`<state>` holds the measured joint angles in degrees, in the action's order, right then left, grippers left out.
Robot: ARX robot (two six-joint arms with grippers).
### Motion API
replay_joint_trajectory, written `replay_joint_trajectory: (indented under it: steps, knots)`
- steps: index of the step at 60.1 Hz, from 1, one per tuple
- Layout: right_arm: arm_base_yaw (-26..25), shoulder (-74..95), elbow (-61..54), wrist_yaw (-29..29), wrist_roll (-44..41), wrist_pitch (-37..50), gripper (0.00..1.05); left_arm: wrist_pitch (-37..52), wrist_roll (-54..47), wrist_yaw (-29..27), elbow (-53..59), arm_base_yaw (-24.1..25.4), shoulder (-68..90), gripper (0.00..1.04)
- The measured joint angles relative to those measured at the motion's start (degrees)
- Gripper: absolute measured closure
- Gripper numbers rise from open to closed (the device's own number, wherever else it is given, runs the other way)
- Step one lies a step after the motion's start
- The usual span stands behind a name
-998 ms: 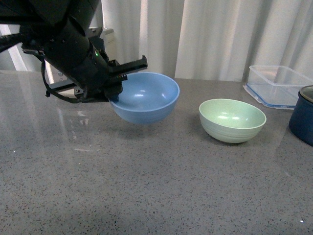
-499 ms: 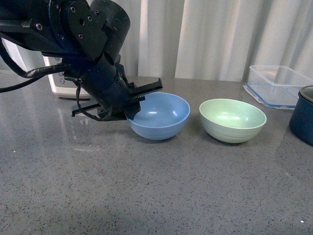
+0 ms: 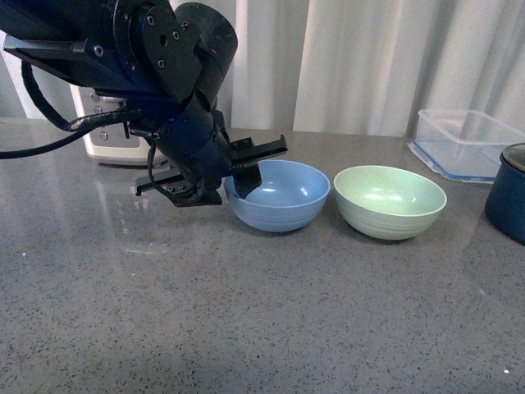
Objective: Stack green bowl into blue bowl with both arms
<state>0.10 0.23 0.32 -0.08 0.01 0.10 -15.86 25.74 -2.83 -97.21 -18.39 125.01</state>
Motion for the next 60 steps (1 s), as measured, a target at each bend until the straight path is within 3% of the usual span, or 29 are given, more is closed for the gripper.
replay_joint_trajectory:
  steps: [8,14,23,28,31,38,51,53,60]
  knots:
    - [0.0,0.0,0.0,0.0,0.0,0.0,0.1,3.1,-0.1,2.2,2.6,0.0,-1.9,0.32]
    - [0.0,0.0,0.0,0.0,0.0,0.0,0.1,12.7,-1.3,5.4,11.1,-0.2,-9.7,0.07]
    - [0.0,0.0,0.0,0.0,0.0,0.0,0.1,24.0,-3.2,4.0,18.9,-0.3,-19.9,0.07]
    - [0.0,0.0,0.0,0.0,0.0,0.0,0.1,40.3,-11.0,-8.6,26.1,-0.5,-23.8,0.21]
    - [0.0,0.0,0.0,0.0,0.0,0.0,0.1,49.2,-16.2,-12.5,32.6,0.1,-26.3,0.3]
    - [0.0,0.0,0.0,0.0,0.0,0.0,0.1,61.5,-22.9,-11.3,50.6,3.8,-33.0,0.57]
    - [0.0,0.0,0.0,0.0,0.0,0.0,0.1,67.3,-24.7,-7.4,67.5,8.1,-44.1,0.98]
    - [0.0,0.0,0.0,0.0,0.0,0.0,0.1,67.7,-24.7,-6.9,69.2,8.5,-45.3,1.02]
    - [0.0,0.0,0.0,0.0,0.0,0.0,0.1,68.5,-25.2,-5.0,74.7,9.7,-49.3,1.01]
